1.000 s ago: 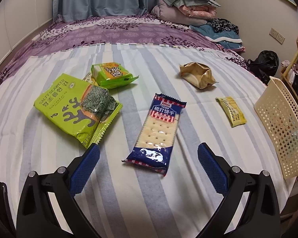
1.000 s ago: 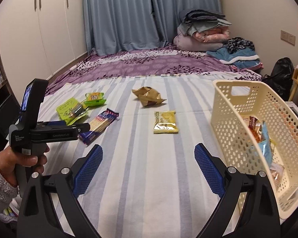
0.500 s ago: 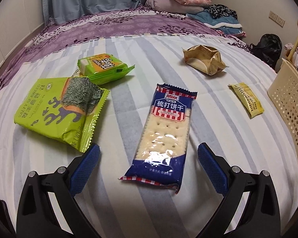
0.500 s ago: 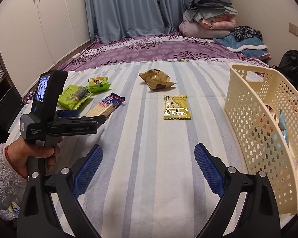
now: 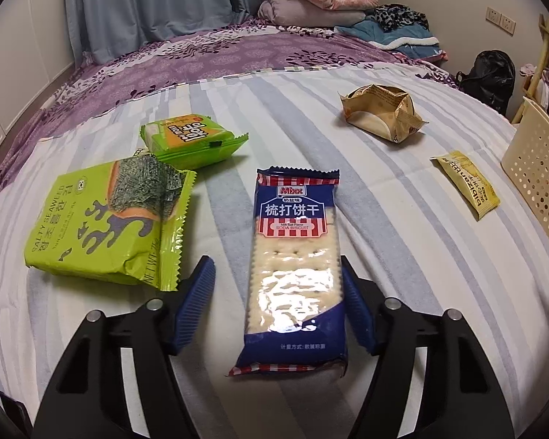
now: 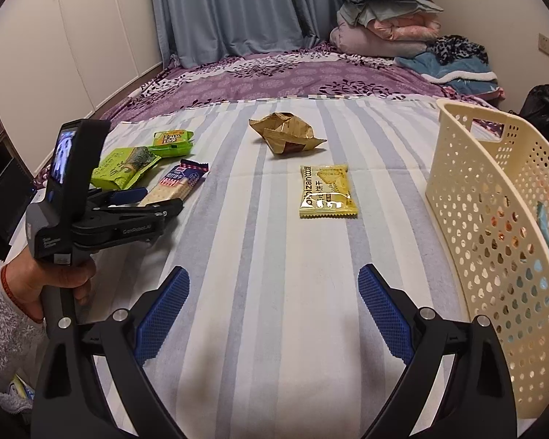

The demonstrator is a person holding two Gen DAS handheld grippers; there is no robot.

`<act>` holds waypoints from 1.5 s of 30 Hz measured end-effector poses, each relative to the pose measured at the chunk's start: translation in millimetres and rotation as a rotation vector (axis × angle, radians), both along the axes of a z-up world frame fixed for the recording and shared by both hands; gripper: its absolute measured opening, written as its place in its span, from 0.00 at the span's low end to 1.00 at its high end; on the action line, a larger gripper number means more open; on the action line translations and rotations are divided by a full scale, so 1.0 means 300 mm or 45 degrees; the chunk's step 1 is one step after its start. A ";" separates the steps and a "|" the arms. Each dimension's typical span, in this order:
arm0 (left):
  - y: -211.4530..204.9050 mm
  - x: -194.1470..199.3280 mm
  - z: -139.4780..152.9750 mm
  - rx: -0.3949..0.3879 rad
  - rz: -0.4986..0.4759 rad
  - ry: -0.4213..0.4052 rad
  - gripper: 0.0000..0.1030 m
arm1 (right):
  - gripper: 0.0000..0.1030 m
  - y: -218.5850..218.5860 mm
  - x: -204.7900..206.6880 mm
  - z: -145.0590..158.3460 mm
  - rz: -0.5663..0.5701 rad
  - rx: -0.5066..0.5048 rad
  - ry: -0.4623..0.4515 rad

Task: Organize snacks
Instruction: 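Grasp the blue soda cracker pack with the left gripper while the right grasps the yellow biscuit pack, then lift the yellow biscuit pack with the right gripper and drop it into the basket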

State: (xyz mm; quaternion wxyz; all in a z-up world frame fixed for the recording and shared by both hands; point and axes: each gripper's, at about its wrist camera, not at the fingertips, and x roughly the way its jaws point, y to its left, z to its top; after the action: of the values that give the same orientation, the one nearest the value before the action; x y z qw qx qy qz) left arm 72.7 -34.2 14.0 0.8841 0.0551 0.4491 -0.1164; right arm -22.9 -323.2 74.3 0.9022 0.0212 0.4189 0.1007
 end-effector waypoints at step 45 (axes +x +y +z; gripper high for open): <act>0.019 -0.013 0.010 -0.113 -0.002 0.018 0.44 | 0.45 -0.022 0.427 -0.149 -0.137 -0.191 0.076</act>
State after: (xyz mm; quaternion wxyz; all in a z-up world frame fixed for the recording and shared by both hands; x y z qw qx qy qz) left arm 68.8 -28.6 17.0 0.8824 0.0155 0.4498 -0.1373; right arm 105.3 -329.7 29.8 0.8924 -0.0209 0.4504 0.0197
